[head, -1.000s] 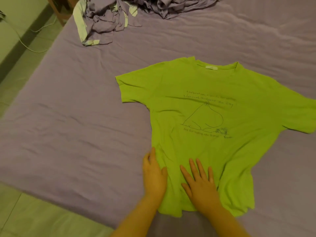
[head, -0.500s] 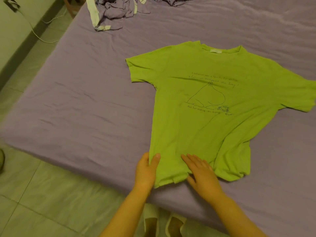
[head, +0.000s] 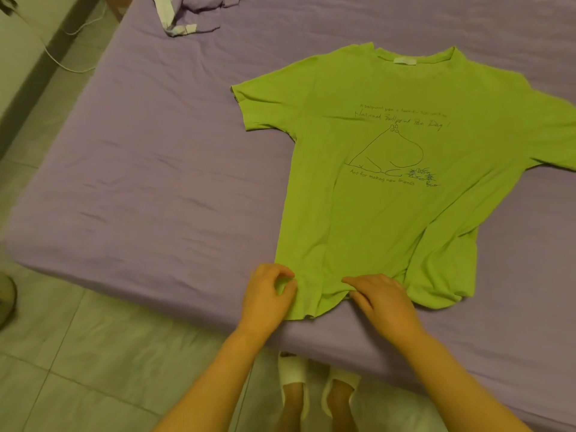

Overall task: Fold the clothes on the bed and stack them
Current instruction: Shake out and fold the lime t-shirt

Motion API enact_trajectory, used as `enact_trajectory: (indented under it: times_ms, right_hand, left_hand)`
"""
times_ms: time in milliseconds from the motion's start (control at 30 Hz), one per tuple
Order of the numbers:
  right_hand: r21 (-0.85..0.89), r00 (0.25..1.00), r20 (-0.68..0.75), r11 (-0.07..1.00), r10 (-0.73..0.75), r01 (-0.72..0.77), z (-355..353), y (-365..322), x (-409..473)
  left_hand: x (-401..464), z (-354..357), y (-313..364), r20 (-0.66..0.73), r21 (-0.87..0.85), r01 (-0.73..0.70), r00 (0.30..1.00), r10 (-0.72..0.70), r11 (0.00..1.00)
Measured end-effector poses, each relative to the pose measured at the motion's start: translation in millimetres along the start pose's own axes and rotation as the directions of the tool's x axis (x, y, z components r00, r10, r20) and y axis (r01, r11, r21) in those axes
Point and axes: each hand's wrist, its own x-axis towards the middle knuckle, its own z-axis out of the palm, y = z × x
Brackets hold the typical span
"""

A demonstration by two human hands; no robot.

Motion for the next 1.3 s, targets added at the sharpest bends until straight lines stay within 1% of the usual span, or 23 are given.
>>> enact_trajectory:
  times_ms: [67, 133, 167, 233, 300, 367, 400, 433, 467, 500, 533, 567, 633, 667, 733, 800, 867, 933, 1000, 1100, 1200, 1267, 1300]
  right_hand:
    - [0.022, 0.999, 0.014, 0.999, 0.032, -0.032, 0.4, -1.5, -0.2]
    - [0.056, 0.997, 0.008, 0.996, 0.076, -0.076, -0.1, -2.6, -0.5]
    - [0.072, 0.995, 0.010, 0.993, 0.097, -0.098, -0.7, -3.4, -0.4]
    - [0.090, 0.992, 0.022, 0.988, 0.121, -0.122, -2.7, -5.9, -0.2]
    - [0.104, 0.990, 0.055, 0.985, 0.130, -0.136, -4.3, -7.3, -0.6]
    - [0.126, 0.986, 0.090, 0.980, 0.144, -0.154, -5.8, -6.8, -1.5]
    - [0.152, 0.983, 0.102, 0.974, 0.152, -0.166, -6.8, -6.0, -1.7]
    - [0.190, 0.981, 0.108, 0.965, 0.164, -0.182, -7.7, -5.5, -1.6]
    - [0.236, 0.977, 0.106, 0.949, 0.187, -0.207, -8.6, -4.3, -1.2]
    - [0.282, 0.969, 0.102, 0.927, 0.225, -0.245, -10.7, -3.4, -0.2]
    - [0.321, 0.956, 0.106, 0.901, 0.272, -0.292, -13.0, -2.4, 1.6]
    - [0.344, 0.943, 0.120, 0.878, 0.311, -0.333, -14.9, -1.4, 3.4]
    - [0.341, 0.929, 0.135, 0.864, 0.343, -0.369, -18.2, -0.5, 7.0]
    - [0.331, 0.927, 0.140, 0.866, 0.349, -0.376, -19.9, -1.2, 8.0]
    - [0.303, 0.925, 0.153, 0.874, 0.348, -0.379, -21.0, -1.9, 8.2]
    - [0.239, 0.928, 0.165, 0.899, 0.335, -0.367, -19.0, -2.5, 5.5]
    - [0.202, 0.949, 0.143, 0.930, 0.282, -0.306, -18.3, -4.2, 0.4]
    - [0.224, 0.968, 0.101, 0.943, 0.229, -0.246, -21.6, -8.7, -4.6]
    - [0.217, 0.976, 0.086, 0.952, 0.201, -0.215, -23.8, -13.6, -7.8]
    - [0.119, 0.985, 0.106, 0.982, 0.134, -0.147, -20.9, -21.1, -8.4]
    - [0.041, 0.989, 0.132, 0.996, 0.071, -0.077, -9.5, -22.3, -9.8]
    - [0.024, 0.977, 0.205, 0.998, 0.058, -0.064, 0.0, -21.1, -13.0]
    - [0.044, 0.966, 0.249, 0.996, 0.063, -0.076, 3.3, -20.0, -14.4]
  left_hand:
    - [-4.7, 0.5, 0.5, 0.133, 0.091, -0.094, 0.988, 0.081, 0.991]
    - [-10.1, 1.2, -4.0, 0.307, 0.214, -0.182, 0.945, 0.110, 0.960]
    - [-13.1, 0.9, -6.2, 0.371, 0.263, -0.233, 0.920, 0.124, 0.936]
    - [-16.6, 2.0, -11.0, 0.422, 0.306, -0.290, 0.895, 0.144, 0.907]
    - [-16.4, 3.5, -15.8, 0.376, 0.279, -0.285, 0.911, 0.169, 0.917]
    - [-12.9, -0.3, -16.2, 0.299, 0.161, -0.215, 0.941, 0.160, 0.963]
    - [-11.0, -4.9, -15.0, 0.263, 0.078, -0.135, 0.958, 0.110, 0.988]
    - [-10.4, -11.6, -11.7, 0.236, -0.027, -0.024, 0.971, 0.030, 0.999]
    - [-9.4, -18.1, -9.4, 0.205, -0.144, 0.098, 0.977, -0.067, 0.985]
    - [-7.9, -23.9, -7.8, 0.179, -0.255, 0.196, 0.972, -0.153, 0.947]
    - [-5.5, -28.8, -7.9, 0.156, -0.342, 0.261, 0.963, -0.220, 0.903]
    - [-3.0, -32.8, -7.8, 0.144, -0.392, 0.297, 0.955, -0.260, 0.871]
    - [3.7, -36.4, -6.2, 0.152, -0.440, 0.320, 0.947, -0.282, 0.839]
    - [7.1, -36.5, -5.0, 0.153, -0.433, 0.317, 0.948, -0.278, 0.844]
    - [11.7, -35.7, -1.0, 0.122, -0.413, 0.269, 0.963, -0.240, 0.870]
    - [11.1, -37.4, 4.7, 0.084, -0.405, 0.188, 0.982, -0.169, 0.895]
    - [5.7, -41.6, 5.5, 0.073, -0.361, 0.104, 0.994, -0.083, 0.927]
    - [-0.7, -48.8, 1.1, 0.087, -0.298, 0.047, 0.996, -0.021, 0.953]
    - [-4.5, -57.8, -4.1, 0.095, -0.286, 0.029, 0.995, -0.002, 0.958]
    - [-1.4, -64.8, -11.1, 0.094, -0.245, 0.028, 0.996, -0.005, 0.969]
    - [6.4, -64.9, -20.0, 0.080, -0.053, 0.032, 0.996, -0.027, 0.998]
    - [10.8, -63.6, -28.7, 0.105, 0.159, 0.109, 0.986, -0.127, 0.981]
    - [11.4, -62.0, -31.8, 0.079, 0.276, 0.131, 0.984, -0.158, 0.952]
